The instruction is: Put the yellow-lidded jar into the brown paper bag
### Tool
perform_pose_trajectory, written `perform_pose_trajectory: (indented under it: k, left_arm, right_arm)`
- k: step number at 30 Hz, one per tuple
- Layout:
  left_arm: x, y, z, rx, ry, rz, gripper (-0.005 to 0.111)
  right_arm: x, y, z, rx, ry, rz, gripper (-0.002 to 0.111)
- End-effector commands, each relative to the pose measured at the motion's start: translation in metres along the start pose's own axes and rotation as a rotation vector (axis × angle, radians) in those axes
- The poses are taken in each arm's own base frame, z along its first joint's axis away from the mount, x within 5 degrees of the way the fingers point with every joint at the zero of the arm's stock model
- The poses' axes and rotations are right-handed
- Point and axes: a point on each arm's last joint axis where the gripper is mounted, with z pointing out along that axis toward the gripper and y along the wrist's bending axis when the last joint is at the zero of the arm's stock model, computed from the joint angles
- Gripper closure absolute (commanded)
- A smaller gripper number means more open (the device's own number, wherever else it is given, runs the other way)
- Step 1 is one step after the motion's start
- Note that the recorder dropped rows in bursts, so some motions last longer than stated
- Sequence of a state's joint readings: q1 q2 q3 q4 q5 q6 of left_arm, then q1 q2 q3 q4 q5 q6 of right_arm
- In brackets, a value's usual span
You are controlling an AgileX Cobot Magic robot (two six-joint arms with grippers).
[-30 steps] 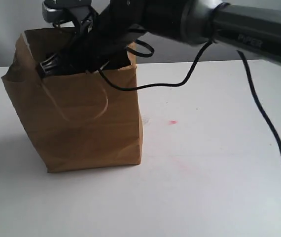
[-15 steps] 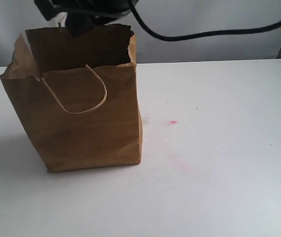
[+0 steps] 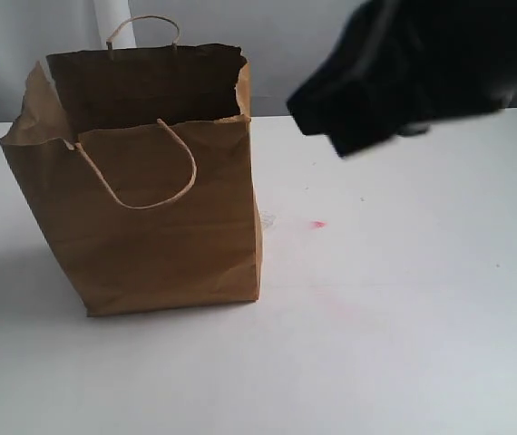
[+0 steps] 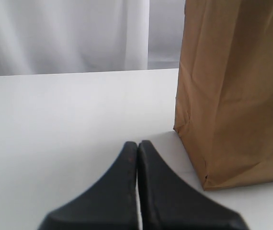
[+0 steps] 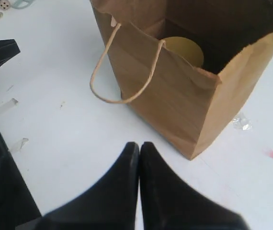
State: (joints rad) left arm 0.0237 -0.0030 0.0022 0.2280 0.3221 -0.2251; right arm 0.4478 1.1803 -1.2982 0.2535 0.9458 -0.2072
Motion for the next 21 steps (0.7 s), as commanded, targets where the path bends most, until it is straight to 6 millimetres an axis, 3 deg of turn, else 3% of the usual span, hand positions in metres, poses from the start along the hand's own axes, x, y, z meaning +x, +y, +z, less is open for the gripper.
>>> perform_pose_trajectory:
  k: [1, 5, 12, 21]
  left_arm:
    - [-0.001, 0.0, 0.0, 0.005, -0.007, -0.007, 0.106]
    - [-0.001, 0.0, 0.0, 0.005, -0.007, -0.007, 0.106]
    - [-0.001, 0.0, 0.0, 0.005, -0.007, -0.007, 0.106]
    - [-0.001, 0.0, 0.0, 0.005, -0.007, -0.007, 0.106]
  right_arm:
    - [0.045, 0.005, -0.025, 0.037, -0.123, 0.001, 0.108]
    - [0.088, 0.007, -0.029, 0.046, -0.207, 0.026, 0.108]
    - [0.138, 0.011, -0.024, 0.024, -0.229, 0.081, 0.108]
    - [0.147, 0.011, -0.022, 0.024, -0.211, 0.082, 0.108]
